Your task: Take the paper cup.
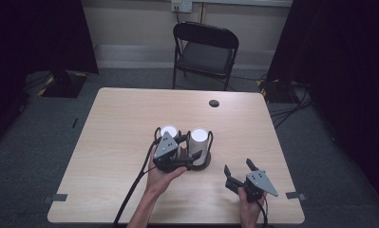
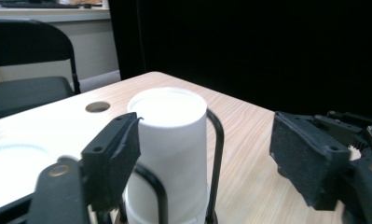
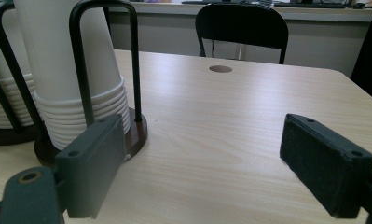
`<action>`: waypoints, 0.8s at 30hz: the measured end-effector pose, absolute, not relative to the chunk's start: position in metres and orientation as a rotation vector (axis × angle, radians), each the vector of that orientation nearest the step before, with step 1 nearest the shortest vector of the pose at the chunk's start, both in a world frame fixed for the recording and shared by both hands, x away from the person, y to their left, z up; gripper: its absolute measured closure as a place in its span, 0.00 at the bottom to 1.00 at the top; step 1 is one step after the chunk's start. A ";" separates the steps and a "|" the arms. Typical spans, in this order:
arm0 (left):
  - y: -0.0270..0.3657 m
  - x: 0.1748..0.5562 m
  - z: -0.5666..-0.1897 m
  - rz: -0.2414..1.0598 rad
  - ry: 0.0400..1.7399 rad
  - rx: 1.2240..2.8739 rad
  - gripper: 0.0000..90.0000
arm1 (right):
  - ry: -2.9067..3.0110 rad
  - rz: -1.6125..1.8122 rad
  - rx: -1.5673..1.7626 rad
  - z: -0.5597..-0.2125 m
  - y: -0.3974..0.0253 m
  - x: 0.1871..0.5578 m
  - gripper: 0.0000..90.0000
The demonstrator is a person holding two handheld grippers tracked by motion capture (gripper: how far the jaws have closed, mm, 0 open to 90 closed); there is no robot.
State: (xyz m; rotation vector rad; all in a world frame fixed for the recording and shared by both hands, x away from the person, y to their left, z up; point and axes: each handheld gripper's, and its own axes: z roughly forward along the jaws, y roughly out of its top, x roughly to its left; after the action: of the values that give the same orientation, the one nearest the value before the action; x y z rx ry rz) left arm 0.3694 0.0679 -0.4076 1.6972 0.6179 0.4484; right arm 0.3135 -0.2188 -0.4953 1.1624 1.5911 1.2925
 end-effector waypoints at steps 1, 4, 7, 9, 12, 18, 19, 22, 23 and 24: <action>0.068 0.369 -0.408 0.448 0.618 1.697 0.26 | 1.591 1.292 1.162 -0.495 -0.219 0.314 0.15; 0.064 0.374 -0.403 0.435 0.610 1.703 0.21 | 1.591 1.298 1.156 -0.495 -0.219 0.313 0.15; 0.060 0.380 -0.400 0.443 0.620 1.719 0.20 | 1.589 1.301 1.156 -0.495 -0.219 0.313 0.15; 0.058 0.383 -0.399 0.444 0.617 1.724 0.20 | 1.595 1.304 1.153 -0.495 -0.219 0.313 0.15; 0.054 0.388 -0.396 0.442 0.608 1.741 0.20 | 1.597 1.303 1.154 -0.495 -0.219 0.313 0.15; 0.051 0.399 -0.395 0.446 0.630 1.742 0.24 | 1.597 1.304 1.154 -0.495 -0.219 0.313 0.15; 0.049 0.402 -0.395 0.446 0.636 1.753 0.24 | 1.598 1.306 1.153 -0.495 -0.219 0.313 0.15; 0.047 0.405 -0.396 0.444 0.640 1.753 0.24 | 1.601 1.305 1.153 -0.495 -0.219 0.313 0.15; 0.046 0.405 -0.396 0.446 0.640 1.757 0.24 | 1.601 1.305 1.153 -0.495 -0.219 0.313 0.15; 0.044 0.408 -0.396 0.452 0.637 1.775 0.27 | 1.602 1.304 1.153 -0.495 -0.219 0.313 0.15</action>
State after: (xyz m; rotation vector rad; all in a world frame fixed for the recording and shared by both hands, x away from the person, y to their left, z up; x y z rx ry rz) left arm 0.4077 0.0439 -0.3963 1.7754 0.6365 0.4522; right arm 0.3134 -0.2190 -0.4953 1.1532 1.6015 1.3043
